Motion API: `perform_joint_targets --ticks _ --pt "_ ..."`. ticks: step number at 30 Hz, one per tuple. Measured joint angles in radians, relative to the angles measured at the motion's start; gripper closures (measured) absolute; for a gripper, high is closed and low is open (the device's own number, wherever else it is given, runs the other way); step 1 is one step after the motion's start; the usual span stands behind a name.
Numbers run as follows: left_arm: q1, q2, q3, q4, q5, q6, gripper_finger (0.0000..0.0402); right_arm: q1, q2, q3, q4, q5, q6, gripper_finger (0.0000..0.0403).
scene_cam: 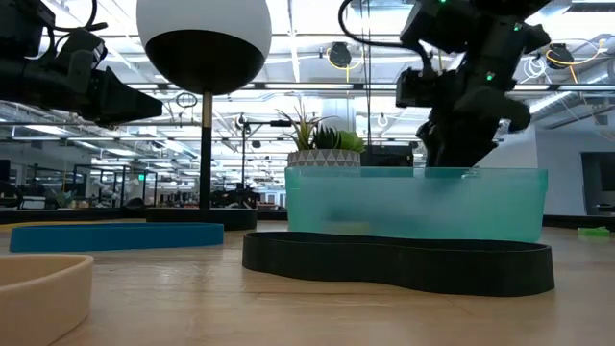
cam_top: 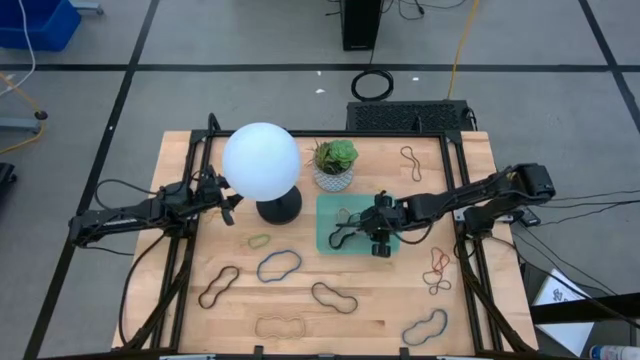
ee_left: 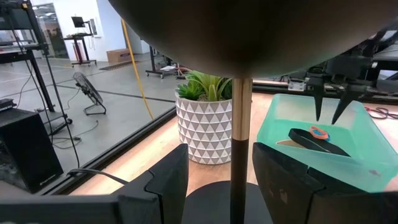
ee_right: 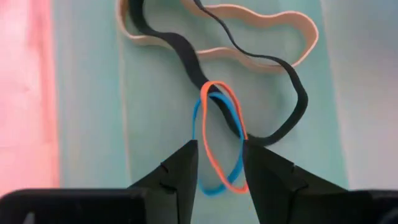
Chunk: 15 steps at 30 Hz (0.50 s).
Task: Pick and place rubber bands into bin
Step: Put the top green rubber band into the blue bin
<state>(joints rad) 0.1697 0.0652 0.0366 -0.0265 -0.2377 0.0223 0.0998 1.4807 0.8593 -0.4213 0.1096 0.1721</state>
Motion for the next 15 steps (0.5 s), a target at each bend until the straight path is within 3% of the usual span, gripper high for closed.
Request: perform_joint_targets --ticks 10,15 --pt "0.0 0.0 0.0 0.0 0.0 0.003 0.0215 0.028 -0.266 0.0 -0.149 -0.001 0.076 0.028" --pt "0.0 0.0 0.0 0.0 0.0 0.006 0.0215 0.036 -0.375 0.0 -0.407 0.033 0.269 0.0281"
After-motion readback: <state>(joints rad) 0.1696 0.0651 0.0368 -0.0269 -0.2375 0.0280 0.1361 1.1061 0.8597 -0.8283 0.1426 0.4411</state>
